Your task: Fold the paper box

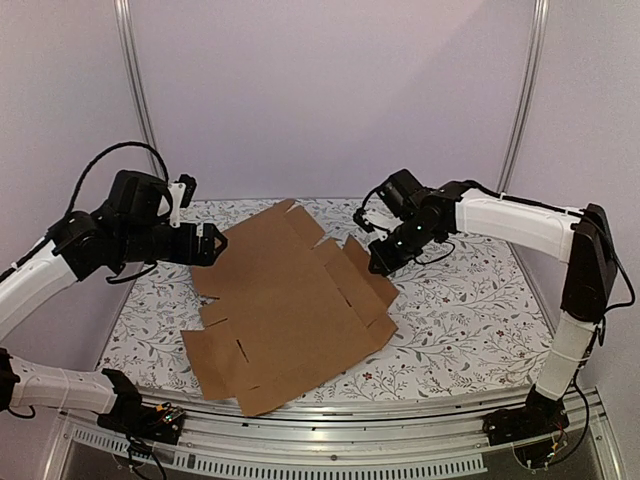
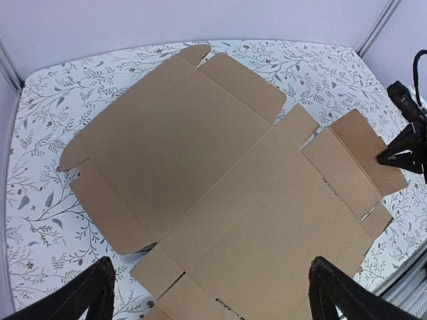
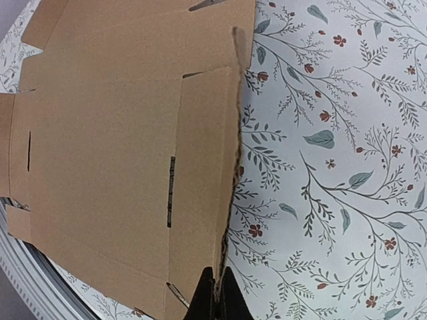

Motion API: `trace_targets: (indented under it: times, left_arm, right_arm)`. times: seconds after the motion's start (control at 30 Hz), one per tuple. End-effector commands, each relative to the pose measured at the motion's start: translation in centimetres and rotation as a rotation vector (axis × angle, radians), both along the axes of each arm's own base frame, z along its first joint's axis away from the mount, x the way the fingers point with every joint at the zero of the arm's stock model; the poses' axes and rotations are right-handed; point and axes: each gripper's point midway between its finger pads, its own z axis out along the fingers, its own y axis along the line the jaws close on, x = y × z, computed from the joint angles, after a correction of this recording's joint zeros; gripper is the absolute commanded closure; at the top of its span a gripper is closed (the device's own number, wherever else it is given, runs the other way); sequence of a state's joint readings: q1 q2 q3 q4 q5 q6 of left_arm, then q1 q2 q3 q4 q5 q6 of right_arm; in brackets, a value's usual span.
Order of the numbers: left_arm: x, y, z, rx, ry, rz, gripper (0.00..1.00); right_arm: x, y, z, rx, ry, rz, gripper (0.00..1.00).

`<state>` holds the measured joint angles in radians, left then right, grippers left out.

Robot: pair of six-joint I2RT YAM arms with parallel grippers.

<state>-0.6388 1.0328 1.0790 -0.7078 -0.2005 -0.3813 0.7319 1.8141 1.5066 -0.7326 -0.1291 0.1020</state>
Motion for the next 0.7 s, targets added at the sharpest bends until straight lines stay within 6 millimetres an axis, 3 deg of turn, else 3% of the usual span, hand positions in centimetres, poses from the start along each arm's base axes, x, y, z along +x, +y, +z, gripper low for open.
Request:
trace_targets:
  times: [0.0, 0.1, 0.43, 0.67]
  left_arm:
    - [-0.3, -1.1, -0.5, -0.016, 0.024, -0.046, 0.0]
    - [-0.3, -1.4, -0.8, -0.024, 0.027, -0.053, 0.0]
    - [-0.9, -1.7, -2.3, -0.039, 0.067, -0.064, 0.0]
    - [-1.7, -1.4, -3.6, -0.057, 0.095, -0.047, 0.01]
  right_arm:
    - [-0.4, -2.4, -0.8, -0.227, -0.036, 0.215, 1.0]
    - [1.3, -3.4, -0.8, -0.33, -0.108, 0.235, 1.0]
    - [6.8, -3.6, -0.2, -0.617, -0.327, 0.454, 1.0]
    - [9.7, -1.8, -1.3, -0.714, -0.428, 0.649, 1.0]
